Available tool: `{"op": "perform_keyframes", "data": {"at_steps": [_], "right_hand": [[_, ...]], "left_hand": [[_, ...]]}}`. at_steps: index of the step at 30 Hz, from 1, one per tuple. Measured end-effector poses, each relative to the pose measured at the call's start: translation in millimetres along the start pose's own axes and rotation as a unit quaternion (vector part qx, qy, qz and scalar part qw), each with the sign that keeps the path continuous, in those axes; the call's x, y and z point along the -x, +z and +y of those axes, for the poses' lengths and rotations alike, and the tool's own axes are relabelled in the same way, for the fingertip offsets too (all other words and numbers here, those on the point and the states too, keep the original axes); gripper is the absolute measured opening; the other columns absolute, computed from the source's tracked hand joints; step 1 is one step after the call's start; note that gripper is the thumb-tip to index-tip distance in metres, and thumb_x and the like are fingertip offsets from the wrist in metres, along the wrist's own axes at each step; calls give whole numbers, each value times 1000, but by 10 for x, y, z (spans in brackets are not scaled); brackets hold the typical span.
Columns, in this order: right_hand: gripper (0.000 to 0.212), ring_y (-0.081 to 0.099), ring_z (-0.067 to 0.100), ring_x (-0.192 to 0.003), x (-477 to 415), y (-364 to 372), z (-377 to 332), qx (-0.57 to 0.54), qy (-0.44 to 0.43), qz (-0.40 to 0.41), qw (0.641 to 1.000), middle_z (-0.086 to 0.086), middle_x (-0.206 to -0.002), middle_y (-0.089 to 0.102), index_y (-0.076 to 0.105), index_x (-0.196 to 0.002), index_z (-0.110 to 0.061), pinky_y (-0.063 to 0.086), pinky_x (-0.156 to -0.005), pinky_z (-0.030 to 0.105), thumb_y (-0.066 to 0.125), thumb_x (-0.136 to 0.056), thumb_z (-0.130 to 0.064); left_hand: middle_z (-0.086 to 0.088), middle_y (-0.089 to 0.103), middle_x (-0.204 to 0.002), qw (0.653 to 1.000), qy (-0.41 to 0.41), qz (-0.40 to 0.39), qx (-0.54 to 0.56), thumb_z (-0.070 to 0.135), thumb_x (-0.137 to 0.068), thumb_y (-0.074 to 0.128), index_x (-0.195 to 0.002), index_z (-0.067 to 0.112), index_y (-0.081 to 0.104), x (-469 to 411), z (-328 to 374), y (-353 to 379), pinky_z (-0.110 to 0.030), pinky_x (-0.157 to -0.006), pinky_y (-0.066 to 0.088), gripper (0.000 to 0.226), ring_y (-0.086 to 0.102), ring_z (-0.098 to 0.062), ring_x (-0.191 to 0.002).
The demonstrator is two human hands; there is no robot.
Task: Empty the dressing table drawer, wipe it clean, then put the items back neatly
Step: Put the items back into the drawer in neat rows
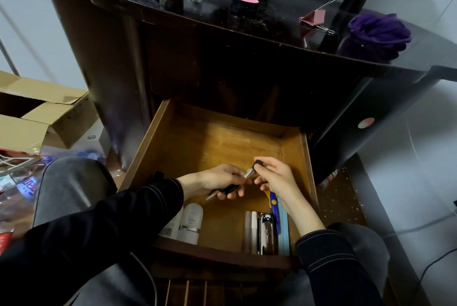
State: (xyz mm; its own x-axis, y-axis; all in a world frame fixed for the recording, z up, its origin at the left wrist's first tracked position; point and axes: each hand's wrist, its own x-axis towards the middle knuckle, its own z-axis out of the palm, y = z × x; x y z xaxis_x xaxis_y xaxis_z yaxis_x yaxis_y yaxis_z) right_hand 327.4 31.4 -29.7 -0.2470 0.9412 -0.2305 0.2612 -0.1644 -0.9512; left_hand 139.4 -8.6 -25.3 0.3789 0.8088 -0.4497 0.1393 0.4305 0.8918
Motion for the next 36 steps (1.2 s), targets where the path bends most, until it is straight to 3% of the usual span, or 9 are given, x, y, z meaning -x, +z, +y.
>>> {"op": "perform_keyframes", "data": {"at_steps": [4, 8, 11, 14, 17, 21, 26, 31, 36], "right_hand": [[26, 66, 5, -64, -10, -11, -1, -2, -23, 22, 999, -1, -90, 76, 66, -116, -28, 52, -55, 20, 67, -96, -10], [25, 62, 2, -60, -32, -43, 62, 33, -20, 75, 996, 4, -95, 74, 65, -121, -20, 50, -53, 16, 65, -97, -12], [26, 62, 5, -64, -56, 14, 105, 130, -6, 15, 991, 2, -96, 73, 65, -123, -18, 47, -53, 14, 65, -97, -14], [21, 63, 5, -65, -84, 127, 169, 234, 3, -69, 970, -1, -89, 73, 63, -117, -26, 44, -55, 15, 66, -97, -20], [20, 60, -1, -57, -114, 196, 268, 297, -2, -112, 948, -4, -74, 69, 65, -115, -22, 45, -56, 18, 68, -96, -20], [23, 61, 8, -72, -142, 189, 339, 394, -11, -109, 913, -8, -80, 64, 66, -113, -23, 46, -63, 29, 73, -91, -28], [26, 64, 12, -83, -133, 179, 346, 436, -10, -129, 890, -10, -89, 65, 67, -108, -26, 58, -77, 40, 77, -85, -33], [32, 58, 5, -84, -101, 167, 329, 508, -36, -165, 845, -18, -90, 55, 66, -103, -29, 50, -65, 29, 80, -77, -41], [33, 59, 6, -85, -68, 178, 333, 517, -38, -209, 829, -17, -92, 56, 67, -98, -28, 52, -68, 32, 83, -72, -41]], "left_hand": [[-13, 64, -84, 1000, 1, -8, 18, 14, -107, 42, -118, 1, 51, -15, 11, -6, -18, -33, 32, 19, 54, -16, -55], [-14, 67, -88, 994, -29, 105, 2, 11, -105, 46, -125, 0, 55, -43, -40, -74, -19, -35, 32, 25, 59, -16, -54], [-10, 64, -82, 980, -54, 191, 1, 12, -103, 49, -123, 4, 58, -60, -87, -154, -20, -37, 32, 23, 52, -14, -52], [-11, 61, -81, 971, -78, 224, 39, 15, -102, 50, -118, 1, 58, -96, -77, -159, -23, -41, 32, 23, 45, -16, -55], [-12, 59, -80, 966, -89, 231, 74, 8, -100, 42, -119, 1, 56, -123, -71, -123, -26, -46, 34, 24, 43, -17, -56], [-13, 57, -81, 963, -86, 239, 90, -5, -94, 31, -117, -1, 56, -108, -60, -110, -29, -51, 35, 34, 43, -19, -59], [-15, 55, -83, 963, -80, 246, 81, -12, -92, 28, -117, -2, 56, -86, -43, -78, -31, -53, 39, 38, 48, -22, -65], [-22, 54, -99, 966, -69, 228, 95, -17, -89, 34, -124, -5, 52, -52, -54, -89, -36, -63, 48, 42, 55, -28, -74], [-26, 53, -106, 968, -62, 219, 104, -20, -90, 35, -129, -6, 50, -44, -57, -89, -40, -69, 52, 45, 59, -32, -78]]}}
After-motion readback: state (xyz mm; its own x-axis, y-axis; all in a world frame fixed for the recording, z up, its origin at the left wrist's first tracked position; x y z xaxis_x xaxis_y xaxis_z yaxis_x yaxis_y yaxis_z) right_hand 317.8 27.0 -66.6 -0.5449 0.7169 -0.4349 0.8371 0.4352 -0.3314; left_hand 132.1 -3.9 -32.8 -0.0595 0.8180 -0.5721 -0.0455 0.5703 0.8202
